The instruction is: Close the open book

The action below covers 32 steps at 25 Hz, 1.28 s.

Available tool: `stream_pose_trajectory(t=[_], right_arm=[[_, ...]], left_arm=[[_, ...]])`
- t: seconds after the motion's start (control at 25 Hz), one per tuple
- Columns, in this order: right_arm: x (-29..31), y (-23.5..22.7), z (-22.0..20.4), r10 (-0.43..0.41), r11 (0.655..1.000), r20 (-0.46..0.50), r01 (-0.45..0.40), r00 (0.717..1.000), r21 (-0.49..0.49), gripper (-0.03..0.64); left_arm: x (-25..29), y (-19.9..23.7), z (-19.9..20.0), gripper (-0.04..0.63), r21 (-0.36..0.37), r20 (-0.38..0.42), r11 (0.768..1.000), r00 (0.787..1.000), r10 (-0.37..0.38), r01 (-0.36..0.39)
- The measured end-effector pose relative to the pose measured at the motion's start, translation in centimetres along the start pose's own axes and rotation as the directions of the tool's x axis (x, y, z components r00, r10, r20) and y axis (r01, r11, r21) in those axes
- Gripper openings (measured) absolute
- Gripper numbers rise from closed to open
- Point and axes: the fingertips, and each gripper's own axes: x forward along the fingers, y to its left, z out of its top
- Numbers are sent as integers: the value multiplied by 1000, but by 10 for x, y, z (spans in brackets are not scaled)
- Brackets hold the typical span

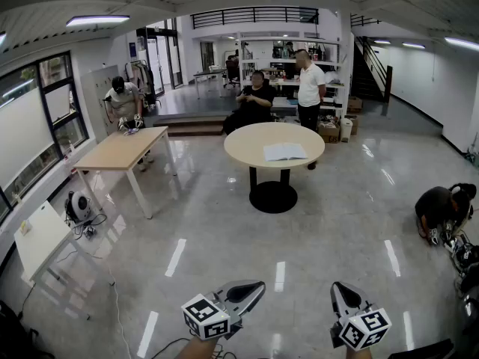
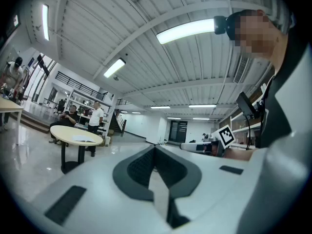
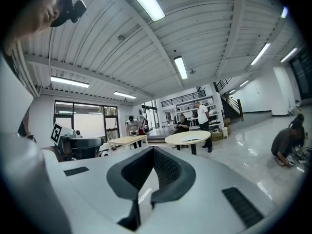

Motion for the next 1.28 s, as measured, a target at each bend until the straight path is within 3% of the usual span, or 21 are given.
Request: stream_pose_trajectory(t=[0.68, 1.28], right_arm=[[6, 3, 2, 4, 1000, 19, -3, 1000, -22, -2], [34, 9, -1, 6, 1000, -3, -6, 1000, -27, -2]], left_arm=[[7, -5, -4, -6, -7, -24, 1000, 1000, -3, 3], [0, 21, -7, -6, -28, -23, 1000, 1000, 12, -13]])
